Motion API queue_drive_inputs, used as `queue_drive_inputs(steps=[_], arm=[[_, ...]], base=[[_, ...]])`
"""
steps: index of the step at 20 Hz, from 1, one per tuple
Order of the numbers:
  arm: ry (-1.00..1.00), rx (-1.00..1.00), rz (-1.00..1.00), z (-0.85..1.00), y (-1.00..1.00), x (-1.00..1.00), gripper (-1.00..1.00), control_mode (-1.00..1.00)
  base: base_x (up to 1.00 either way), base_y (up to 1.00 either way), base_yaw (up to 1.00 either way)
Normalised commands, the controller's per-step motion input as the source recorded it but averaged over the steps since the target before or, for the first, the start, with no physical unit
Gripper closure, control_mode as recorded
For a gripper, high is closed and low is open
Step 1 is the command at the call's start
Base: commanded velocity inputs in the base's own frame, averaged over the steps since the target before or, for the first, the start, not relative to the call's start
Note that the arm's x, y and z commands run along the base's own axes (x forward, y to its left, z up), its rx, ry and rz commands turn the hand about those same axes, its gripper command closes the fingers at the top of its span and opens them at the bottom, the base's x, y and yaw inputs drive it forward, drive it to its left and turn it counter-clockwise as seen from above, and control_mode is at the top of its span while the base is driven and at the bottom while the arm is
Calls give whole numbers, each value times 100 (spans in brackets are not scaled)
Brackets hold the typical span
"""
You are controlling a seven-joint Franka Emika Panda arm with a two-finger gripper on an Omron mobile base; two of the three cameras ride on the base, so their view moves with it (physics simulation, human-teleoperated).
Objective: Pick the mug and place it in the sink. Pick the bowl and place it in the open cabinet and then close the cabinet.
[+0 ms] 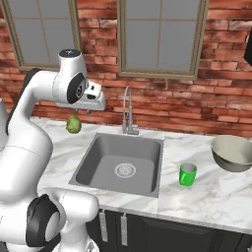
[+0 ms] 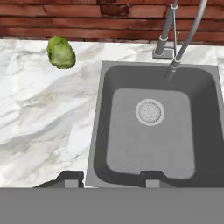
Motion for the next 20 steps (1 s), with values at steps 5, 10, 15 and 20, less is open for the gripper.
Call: queue_drive_inputs(steps=[5, 10, 15, 20], arm=[[0, 1, -5, 0, -24, -33, -100, -100], [-5, 12, -18, -3, -84, -90, -100, -100], [1, -1, -33, -42, -98, -25, -100, -100], [8, -5, -38, -61, -100, 0, -100, -100]], base=[[0, 0, 0], [0, 0, 0], [0, 0, 0], [0, 0, 0]])
